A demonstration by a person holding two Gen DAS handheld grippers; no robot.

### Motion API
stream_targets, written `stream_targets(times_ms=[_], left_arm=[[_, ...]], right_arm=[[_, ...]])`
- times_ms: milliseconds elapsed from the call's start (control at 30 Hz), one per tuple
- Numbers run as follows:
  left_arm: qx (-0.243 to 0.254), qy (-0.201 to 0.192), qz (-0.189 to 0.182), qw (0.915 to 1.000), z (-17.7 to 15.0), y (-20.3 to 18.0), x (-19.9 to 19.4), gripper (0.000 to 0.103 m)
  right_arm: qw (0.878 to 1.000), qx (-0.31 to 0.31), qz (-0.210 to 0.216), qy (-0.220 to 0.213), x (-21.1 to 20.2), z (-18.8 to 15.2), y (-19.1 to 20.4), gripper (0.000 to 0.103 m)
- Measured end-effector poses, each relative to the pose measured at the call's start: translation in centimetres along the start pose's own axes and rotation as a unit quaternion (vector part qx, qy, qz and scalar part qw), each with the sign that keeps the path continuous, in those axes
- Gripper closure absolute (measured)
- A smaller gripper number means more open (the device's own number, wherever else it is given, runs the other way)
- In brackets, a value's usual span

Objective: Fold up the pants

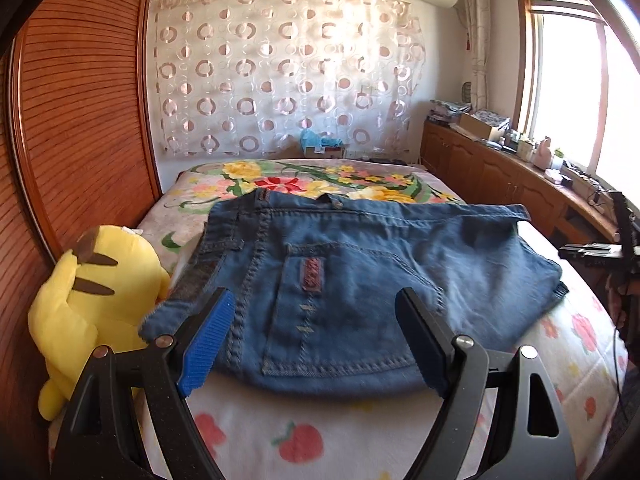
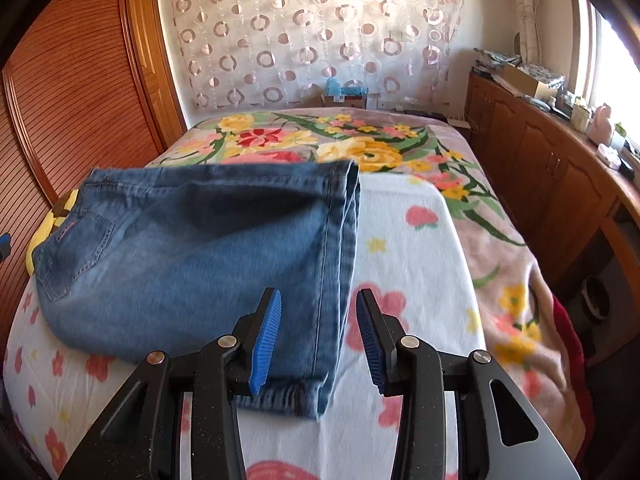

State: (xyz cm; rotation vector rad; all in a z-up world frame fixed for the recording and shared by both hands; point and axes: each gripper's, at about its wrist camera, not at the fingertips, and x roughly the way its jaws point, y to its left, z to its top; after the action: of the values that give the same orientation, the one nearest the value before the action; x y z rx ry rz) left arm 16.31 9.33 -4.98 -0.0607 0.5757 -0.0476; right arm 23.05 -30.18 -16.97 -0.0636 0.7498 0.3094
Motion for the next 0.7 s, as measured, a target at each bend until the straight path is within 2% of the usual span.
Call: stream_targets(times_ms=[133,367,400,500,700], left_arm=[[0.01,0.005,0.006,0.9999,-1.3,-1.2,-1.1,0.02],[0.001,0.002,-0.008,1.0,-2.8,-2.2,-3.0,0.02],[-0.001,0.001,-0.01,1.0,-3.0,-2.3,-3.2,0.02],[-0.002,0.004,-0.013,0.9999,-3.5,-2.6,-3.5,0.02],[0.0,0.009,-0.008,0.9999,-4.0,-2.6,-3.6,0.02]], right_arm=[[1.0,0.008,-0.001,0.013,0.4,-1.2,0.2,0.062],[0.998,0.05,0.003,0.029,1.5,-2.0,-0.7,0.063],[0.998,0.053,0.008,0.028,1.4,-1.9,-0.7,0.074],[0.998,0.05,0.036,0.017,0.6,-1.9,-0.3,0.091],[0.997,0.045,0.062,-0.029,-3.5,-2.0,0.2,0.092]])
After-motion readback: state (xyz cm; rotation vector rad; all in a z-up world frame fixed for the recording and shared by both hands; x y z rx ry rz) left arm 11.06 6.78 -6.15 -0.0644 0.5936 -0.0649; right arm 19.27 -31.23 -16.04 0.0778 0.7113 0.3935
